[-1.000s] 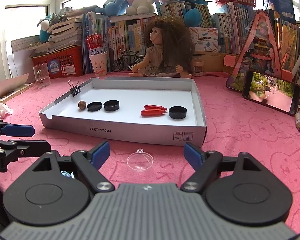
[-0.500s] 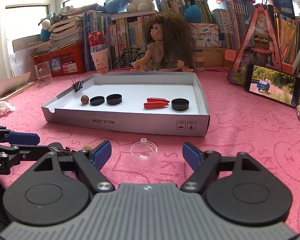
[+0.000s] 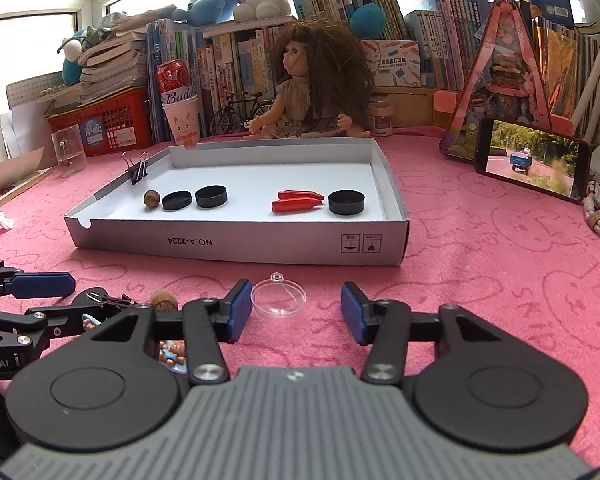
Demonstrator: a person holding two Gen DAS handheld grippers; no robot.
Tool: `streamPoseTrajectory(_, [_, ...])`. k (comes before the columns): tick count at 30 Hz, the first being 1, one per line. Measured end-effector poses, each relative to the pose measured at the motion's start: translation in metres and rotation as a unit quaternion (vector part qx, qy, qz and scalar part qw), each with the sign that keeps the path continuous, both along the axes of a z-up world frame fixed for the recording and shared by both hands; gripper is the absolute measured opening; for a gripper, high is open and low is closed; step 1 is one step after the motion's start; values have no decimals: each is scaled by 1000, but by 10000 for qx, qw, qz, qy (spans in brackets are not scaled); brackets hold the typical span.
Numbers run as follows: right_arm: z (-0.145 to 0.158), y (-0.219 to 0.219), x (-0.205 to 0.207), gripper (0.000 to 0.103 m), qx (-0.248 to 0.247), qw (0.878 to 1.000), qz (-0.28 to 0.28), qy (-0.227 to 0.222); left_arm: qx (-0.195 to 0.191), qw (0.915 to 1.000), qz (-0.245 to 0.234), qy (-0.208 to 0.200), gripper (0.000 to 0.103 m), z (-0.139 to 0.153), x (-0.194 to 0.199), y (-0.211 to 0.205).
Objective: Organize rigid objects
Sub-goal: 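Grasp a flat black lid with the left gripper while the right gripper grasps a clear plastic cup, then carry the lid and clear cup into the tray and open both grippers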
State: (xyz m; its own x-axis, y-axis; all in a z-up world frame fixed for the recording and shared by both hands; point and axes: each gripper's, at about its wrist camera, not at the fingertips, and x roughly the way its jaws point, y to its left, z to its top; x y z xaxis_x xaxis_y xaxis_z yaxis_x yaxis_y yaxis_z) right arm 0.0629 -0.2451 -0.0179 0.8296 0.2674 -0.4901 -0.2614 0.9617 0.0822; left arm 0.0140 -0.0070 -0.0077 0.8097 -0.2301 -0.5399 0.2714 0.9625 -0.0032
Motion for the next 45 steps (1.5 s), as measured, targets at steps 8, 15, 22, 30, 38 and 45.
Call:
streamPoseTrajectory(8, [1, 2, -3, 31, -22, 10000, 48, -54, -146, 9998, 148, 3, 29, 3, 5, 4])
streamPoseTrajectory(15, [4, 7, -5, 31, -76, 9999, 56, -139, -175, 9995, 252, -47, 29, 7, 5, 7])
streamPoseTrajectory(22, [12, 9, -7, 31, -86, 9996, 43, -280, -397, 9986, 319, -126, 29, 21, 9, 14])
streamPoseTrajectory(30, [27, 16, -3, 31, -237, 9983, 65, -522, -531, 9968, 410, -437, 29, 44, 24, 17])
streamPoseTrajectory(38, [36, 15, 17, 31, -277, 9978, -62, -592, -628, 9950, 599, -490, 29, 55, 56, 23])
streamPoseTrajectory(45, [36, 7, 50, 31, -252, 9985, -310, -369, -566, 9946, 836, -261, 29, 49, 90, 30])
